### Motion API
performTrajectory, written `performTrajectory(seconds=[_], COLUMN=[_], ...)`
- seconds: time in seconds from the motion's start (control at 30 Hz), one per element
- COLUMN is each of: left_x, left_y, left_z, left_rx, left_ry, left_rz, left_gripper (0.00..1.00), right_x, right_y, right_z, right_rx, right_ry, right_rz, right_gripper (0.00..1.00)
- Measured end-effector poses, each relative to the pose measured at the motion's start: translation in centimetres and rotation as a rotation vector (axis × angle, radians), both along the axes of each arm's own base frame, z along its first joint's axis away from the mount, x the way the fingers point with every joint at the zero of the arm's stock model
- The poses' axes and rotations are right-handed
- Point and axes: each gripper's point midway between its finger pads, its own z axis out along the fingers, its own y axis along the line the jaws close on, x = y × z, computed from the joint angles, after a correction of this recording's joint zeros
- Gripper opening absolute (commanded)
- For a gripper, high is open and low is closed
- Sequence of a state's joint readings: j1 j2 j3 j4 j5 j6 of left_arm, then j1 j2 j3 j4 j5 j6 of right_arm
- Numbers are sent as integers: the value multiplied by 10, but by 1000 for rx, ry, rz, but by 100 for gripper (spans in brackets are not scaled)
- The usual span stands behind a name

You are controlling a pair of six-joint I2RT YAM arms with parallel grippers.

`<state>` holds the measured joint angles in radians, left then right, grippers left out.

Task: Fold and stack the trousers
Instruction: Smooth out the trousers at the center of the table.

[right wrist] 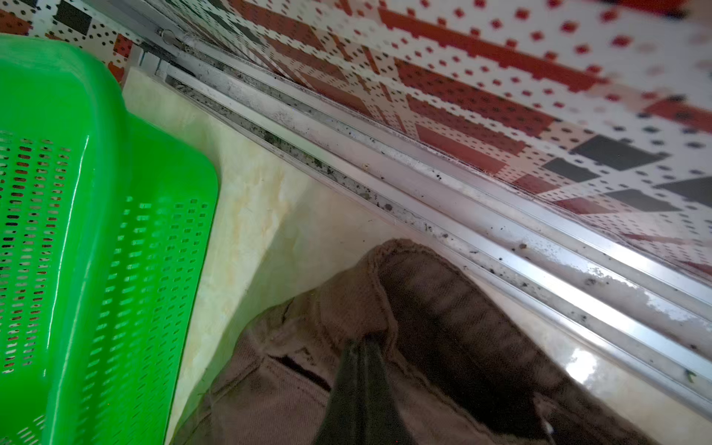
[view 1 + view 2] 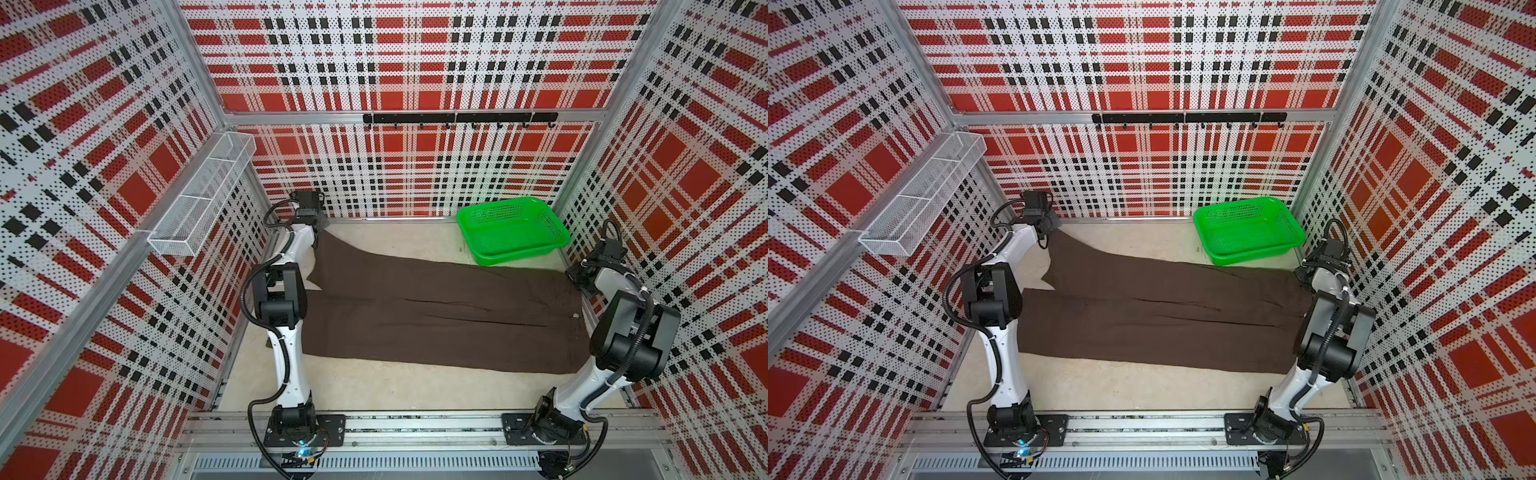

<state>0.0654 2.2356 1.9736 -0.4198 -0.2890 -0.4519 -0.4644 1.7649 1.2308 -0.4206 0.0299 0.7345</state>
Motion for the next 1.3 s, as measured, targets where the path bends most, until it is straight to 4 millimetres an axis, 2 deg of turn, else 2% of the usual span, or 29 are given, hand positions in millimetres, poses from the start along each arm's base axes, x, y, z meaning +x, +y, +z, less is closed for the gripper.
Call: performTrajectory(seconds=[0.07,0.23,0.4,0.57,0.8,0.83,0.87,0.93,1.0,1.07,1.1,1.17,1.23,1.3], left_x=[-3,-14,2,22,25,25,24,24,25,27,27,25,20,12], left_y=[26,59,65,65,79,80,81,80,78,73,70,65,55,42], left_z=[6,3,1,-12,-33,-35,-36,-37,-37,-36,-35,-27,-14,4], left_rx=[14,34,37,37,35,33,31,26,20,9,5,1,0,2], left_ry=[-10,15,4,8,39,42,45,49,45,42,40,35,27,15], left_rz=[58,132,138,134,154,155,154,148,141,126,122,110,94,78], left_gripper=[0,0,0,0,0,4,12,34,51,61,70,77,84,86], right_x=[1,7,29,58,83,84,85,86,87,84,81,74,66,59], right_y=[0,7,18,26,29,29,29,28,28,29,29,29,28,28], right_z=[-8,-30,-40,-41,-45,-44,-43,-40,-39,-36,-33,-19,7,34], right_rx=[10,44,52,48,49,51,52,52,52,51,49,35,7,-19], right_ry=[9,44,53,36,25,25,24,19,17,20,23,24,2,-36], right_rz=[-2,8,41,63,68,65,63,60,61,61,56,53,43,34], right_gripper=[0,0,0,0,0,3,14,42,55,64,68,75,80,82])
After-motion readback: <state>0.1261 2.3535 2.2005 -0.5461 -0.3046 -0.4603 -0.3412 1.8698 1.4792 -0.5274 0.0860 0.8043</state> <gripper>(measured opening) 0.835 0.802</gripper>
